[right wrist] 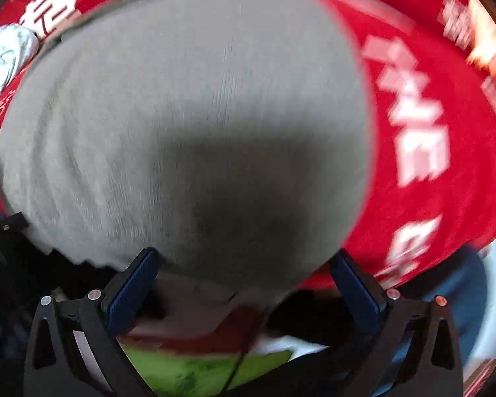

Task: Fold small clothes
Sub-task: 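Grasp the sweater hem with both tools and fold it toward the collar, then hold the folded hem down on the sweater body with both tools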

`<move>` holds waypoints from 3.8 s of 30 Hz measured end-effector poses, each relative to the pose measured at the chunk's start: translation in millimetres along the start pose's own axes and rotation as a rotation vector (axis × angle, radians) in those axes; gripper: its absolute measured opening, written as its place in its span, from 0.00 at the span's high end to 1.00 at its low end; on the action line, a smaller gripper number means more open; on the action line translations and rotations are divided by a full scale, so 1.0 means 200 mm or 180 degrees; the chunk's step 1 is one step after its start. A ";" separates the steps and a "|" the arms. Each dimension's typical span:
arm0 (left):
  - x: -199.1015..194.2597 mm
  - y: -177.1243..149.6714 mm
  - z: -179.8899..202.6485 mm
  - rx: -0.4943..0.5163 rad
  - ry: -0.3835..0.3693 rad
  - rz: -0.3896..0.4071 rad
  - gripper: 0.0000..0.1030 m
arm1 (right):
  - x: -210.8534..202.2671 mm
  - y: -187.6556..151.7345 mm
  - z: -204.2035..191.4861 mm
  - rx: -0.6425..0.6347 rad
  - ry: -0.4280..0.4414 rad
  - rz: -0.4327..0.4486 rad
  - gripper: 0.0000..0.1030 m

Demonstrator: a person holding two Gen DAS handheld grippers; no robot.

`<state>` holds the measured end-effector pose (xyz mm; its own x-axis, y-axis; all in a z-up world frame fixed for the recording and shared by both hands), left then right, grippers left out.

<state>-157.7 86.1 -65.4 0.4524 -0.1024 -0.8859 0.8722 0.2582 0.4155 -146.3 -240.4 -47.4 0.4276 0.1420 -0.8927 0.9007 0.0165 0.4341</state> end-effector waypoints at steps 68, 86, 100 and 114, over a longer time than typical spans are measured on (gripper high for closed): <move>-0.53 0.90 0.35 -0.0040 -0.0830 0.1617 0.88 | -0.57 0.86 -0.04 0.0181 0.1167 0.1986 0.90; -0.43 1.12 0.35 -0.0185 -0.0731 0.1549 0.88 | -0.45 1.10 -0.08 0.0248 0.1016 0.1946 0.90; -0.39 1.35 0.43 -0.0079 -0.0615 0.1515 0.88 | -0.39 1.32 -0.09 0.0270 0.0913 0.1912 0.90; -0.32 1.52 0.52 0.0028 -0.0541 0.1473 0.88 | -0.29 1.48 -0.05 0.0340 0.0870 0.1853 0.90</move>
<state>98.9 71.7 138.8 0.8161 -0.1344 -0.5621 0.5737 0.3056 0.7599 95.0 -234.8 134.8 0.8259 0.3449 -0.4461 0.5362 -0.2357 0.8105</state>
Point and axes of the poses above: each gripper's, at about its wrist camera, not at the fingertips, and x roughly the way its jaws point, z to its right, y to its top, the point moved 1 cm from there along x, roughly the way its jaws point, and after that the axes turned 13 degrees about z, right-handed, at the moved point
